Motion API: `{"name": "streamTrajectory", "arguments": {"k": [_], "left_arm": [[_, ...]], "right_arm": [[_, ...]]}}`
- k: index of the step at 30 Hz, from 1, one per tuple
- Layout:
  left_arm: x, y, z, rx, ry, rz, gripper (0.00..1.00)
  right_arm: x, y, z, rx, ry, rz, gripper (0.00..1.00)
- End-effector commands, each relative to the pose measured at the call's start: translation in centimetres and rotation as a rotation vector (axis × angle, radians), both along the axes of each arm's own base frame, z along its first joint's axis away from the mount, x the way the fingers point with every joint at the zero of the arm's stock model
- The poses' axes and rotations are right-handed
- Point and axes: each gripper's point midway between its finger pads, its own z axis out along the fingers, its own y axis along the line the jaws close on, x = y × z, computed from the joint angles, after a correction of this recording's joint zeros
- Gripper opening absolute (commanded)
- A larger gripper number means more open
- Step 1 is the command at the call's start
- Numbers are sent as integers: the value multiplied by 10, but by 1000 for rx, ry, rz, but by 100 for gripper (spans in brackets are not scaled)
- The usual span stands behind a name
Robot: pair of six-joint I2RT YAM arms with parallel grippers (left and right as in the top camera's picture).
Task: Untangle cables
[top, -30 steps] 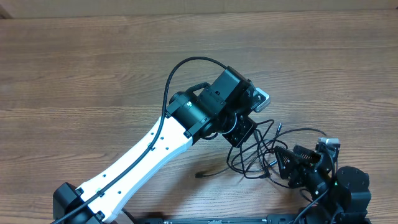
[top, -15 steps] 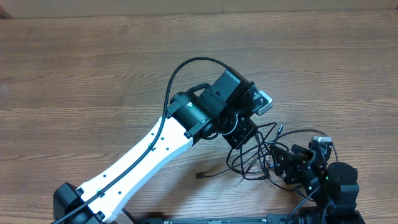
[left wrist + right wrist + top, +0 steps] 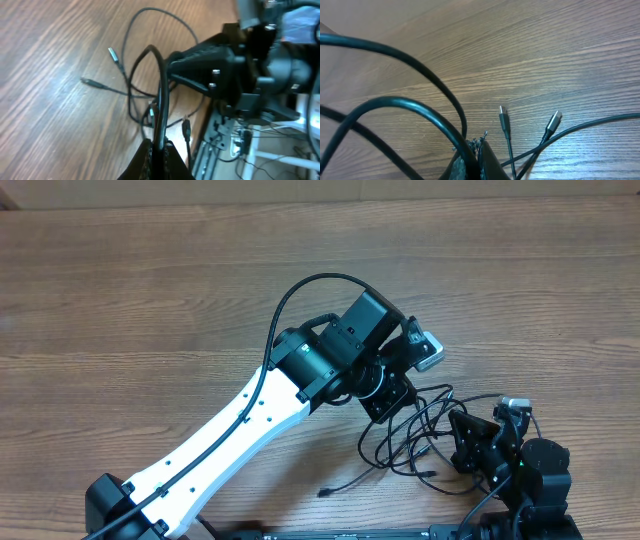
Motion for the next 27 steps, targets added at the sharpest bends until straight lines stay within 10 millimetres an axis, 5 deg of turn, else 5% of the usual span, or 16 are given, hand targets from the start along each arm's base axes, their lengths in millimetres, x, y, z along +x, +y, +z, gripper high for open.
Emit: {"name": "streamTrajectory", "arguments": {"k": [1,7,18,27], "left_arm": [[20,9,0,64,-78,105,4],[51,44,-21,246,-103,411,10],[45,59,-77,446,26,475,6],[41,65,-81,477,47,480,12]], "right_arm": [[2,9,12,35,-54,49,4],[12,25,62,190,-209,99,4],[17,25,89,304,-273,69,4],[19,25,122,306,-419,87,4]]}}
